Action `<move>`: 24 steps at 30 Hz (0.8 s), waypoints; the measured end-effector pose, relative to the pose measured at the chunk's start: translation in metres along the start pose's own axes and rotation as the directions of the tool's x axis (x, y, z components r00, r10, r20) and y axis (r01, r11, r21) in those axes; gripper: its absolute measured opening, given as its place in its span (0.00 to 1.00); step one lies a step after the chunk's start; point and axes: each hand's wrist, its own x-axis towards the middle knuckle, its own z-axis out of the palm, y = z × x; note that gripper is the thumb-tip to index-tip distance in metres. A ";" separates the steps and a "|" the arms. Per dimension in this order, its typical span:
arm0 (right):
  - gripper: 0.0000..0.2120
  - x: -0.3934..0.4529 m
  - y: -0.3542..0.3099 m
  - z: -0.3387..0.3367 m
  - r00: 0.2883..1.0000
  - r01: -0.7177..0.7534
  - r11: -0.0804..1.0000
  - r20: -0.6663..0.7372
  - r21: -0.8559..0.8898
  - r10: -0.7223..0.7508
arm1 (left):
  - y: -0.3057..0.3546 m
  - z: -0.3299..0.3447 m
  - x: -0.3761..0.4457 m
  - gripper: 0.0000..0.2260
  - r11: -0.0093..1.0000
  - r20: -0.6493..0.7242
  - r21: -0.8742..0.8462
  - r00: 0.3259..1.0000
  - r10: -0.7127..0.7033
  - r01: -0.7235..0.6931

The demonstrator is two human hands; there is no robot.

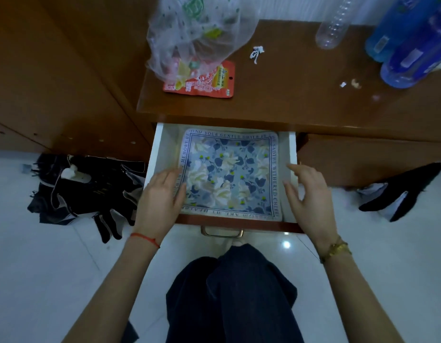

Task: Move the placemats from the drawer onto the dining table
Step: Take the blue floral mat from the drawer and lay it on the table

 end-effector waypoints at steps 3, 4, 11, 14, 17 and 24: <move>0.15 0.011 -0.013 -0.006 0.996 -0.036 0.999 0.079 0.035 0.034 | 0.006 -0.004 0.011 0.15 0.997 0.096 0.008 0.992 -0.082 0.082; 0.15 0.014 -0.015 -0.008 0.993 -0.052 0.998 0.106 0.037 0.048 | 0.007 -0.006 0.016 0.15 0.994 0.127 0.010 0.986 -0.105 0.105; 0.16 0.023 -0.017 -0.021 0.965 -0.152 0.987 0.206 -0.057 0.161 | 0.020 -0.014 0.038 0.15 0.963 0.275 0.107 0.923 -0.268 0.247; 0.15 0.024 -0.015 -0.021 0.955 -0.182 0.981 0.226 -0.073 0.194 | 0.014 -0.003 0.047 0.15 0.933 0.377 0.158 0.854 -0.359 0.323; 0.15 0.025 -0.011 -0.019 0.949 -0.193 0.979 0.239 -0.069 0.204 | 0.011 0.012 0.052 0.17 0.889 0.446 0.231 0.769 -0.458 0.395; 0.15 0.025 -0.006 -0.008 0.949 -0.223 0.974 0.221 -0.044 0.227 | 0.005 0.033 0.054 0.15 0.833 0.481 0.220 0.686 -0.546 0.508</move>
